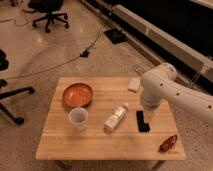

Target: Stand the bottle upright

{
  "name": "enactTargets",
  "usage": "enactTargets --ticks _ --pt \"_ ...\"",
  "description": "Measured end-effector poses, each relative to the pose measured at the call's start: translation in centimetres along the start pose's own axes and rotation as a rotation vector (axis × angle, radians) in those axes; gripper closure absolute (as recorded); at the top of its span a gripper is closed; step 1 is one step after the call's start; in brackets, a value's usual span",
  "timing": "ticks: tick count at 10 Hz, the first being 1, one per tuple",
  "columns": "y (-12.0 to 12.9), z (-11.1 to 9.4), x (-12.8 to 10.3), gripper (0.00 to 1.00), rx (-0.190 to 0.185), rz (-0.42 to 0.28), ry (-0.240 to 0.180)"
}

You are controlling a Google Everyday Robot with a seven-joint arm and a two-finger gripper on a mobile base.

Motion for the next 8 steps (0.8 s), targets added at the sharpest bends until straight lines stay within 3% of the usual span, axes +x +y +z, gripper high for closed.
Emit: enactTargets --ticks 8 --pt "-1.3 1.6 -3.0 0.35 0.008 -0.136 0.031"
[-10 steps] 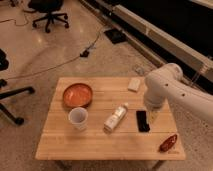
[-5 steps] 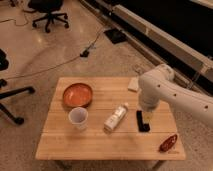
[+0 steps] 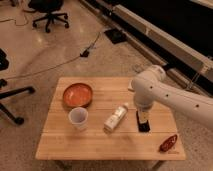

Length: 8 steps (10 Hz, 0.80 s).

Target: Stand the bottle upright

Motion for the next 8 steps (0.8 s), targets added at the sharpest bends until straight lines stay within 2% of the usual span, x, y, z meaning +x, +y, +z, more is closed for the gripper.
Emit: enactTargets --ticks 2,4,8 --pt "-0.2 0.1 -0.3 0.35 0.002 -0.015 0.008" --pt "-0.8 0.2 -1.3 0.35 0.005 -0.021 -0.005" --pt "-0.8 0.5 -1.7 0.35 0.003 -0.050 -0.008"
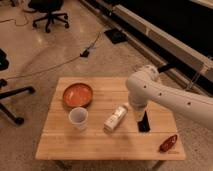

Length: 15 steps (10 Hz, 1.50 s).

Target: Stand the bottle upright

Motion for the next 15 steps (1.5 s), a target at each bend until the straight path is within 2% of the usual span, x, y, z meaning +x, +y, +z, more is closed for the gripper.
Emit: enactTargets --ticks 7,15 --pt "-0.7 0.4 -1.7 0.35 0.005 -0.061 -0.003" --pt "-1.1 1.0 -2.4 0.35 -0.004 -0.124 0.011"
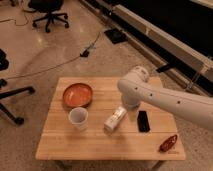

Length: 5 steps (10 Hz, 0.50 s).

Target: Stand the bottle upright

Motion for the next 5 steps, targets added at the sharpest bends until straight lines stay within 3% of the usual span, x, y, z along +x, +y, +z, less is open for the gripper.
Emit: enactTargets --ticks 5 --pt "-0.50 0.09 -0.67 0.35 -0.010 -0.049 0.019"
